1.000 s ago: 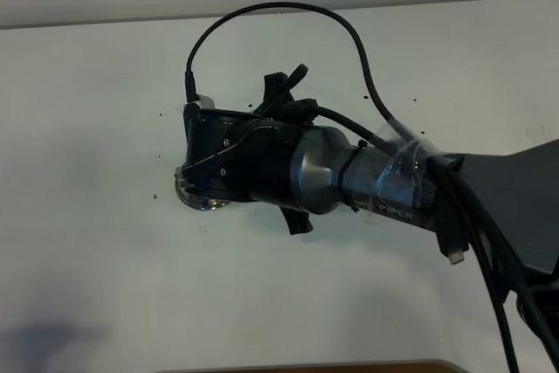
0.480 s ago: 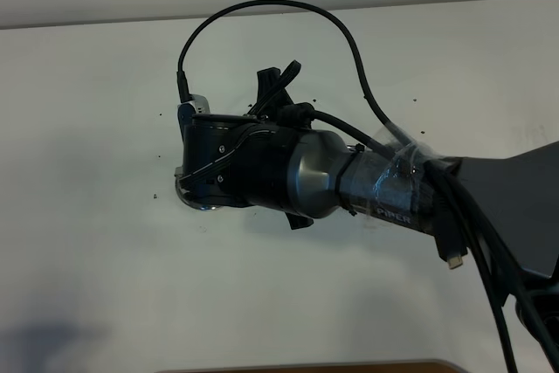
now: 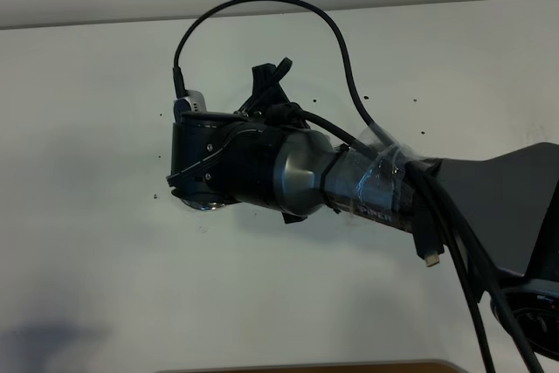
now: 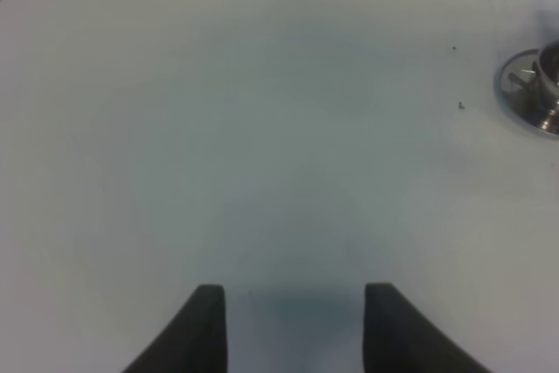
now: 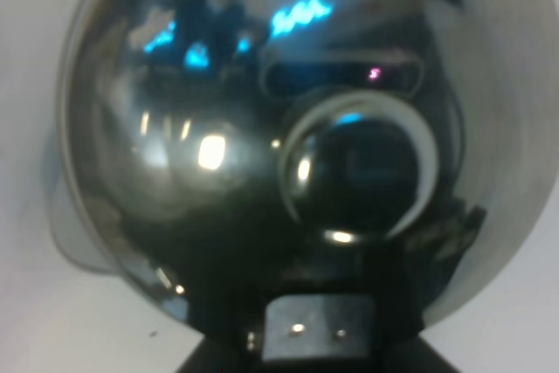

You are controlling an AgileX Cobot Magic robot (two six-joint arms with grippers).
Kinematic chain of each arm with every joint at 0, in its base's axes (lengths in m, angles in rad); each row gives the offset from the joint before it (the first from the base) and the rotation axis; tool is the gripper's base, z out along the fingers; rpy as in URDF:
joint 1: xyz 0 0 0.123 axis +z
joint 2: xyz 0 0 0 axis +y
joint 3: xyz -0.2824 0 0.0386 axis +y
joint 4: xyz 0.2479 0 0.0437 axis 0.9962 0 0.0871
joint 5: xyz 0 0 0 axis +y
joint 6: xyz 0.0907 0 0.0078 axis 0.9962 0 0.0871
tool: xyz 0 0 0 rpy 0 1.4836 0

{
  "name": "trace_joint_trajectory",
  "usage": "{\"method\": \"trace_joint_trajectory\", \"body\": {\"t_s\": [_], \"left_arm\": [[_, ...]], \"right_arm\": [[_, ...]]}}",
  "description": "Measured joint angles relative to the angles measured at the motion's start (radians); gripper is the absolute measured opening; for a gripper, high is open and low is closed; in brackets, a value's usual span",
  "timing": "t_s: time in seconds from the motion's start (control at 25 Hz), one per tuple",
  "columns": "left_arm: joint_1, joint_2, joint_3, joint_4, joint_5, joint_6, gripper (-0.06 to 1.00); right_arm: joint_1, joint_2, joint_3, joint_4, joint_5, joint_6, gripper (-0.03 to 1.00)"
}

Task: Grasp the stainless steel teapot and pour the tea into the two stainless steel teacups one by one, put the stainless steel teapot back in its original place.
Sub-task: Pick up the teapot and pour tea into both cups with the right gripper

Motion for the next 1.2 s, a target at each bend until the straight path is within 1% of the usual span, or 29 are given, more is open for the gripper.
{"method": "trace_joint_trajectory", "body": {"t_s": [0.44,0.68,0.92,1.2], "left_arm": [[0.000,0.000,0.000,0.000,0.000,0.000,0.43],[0.000,0.000,0.000,0.000,0.000,0.000,0.43],[0.000,0.000,0.000,0.000,0.000,-0.002,0.43],[0.000,0.000,0.000,0.000,0.000,-0.002,0.43]], "right_arm": [[0.025,0.031,-0.005,-0.017,0.005,-0.035,0.19],[0.041,0.036,-0.005,-0.070,0.004,-0.041,0.19],[0.050,0.036,-0.005,-0.075,0.004,-0.041,0.19],[0.050,0.036,-0.005,-0.128,0.004,-0.048,0.19]]}}
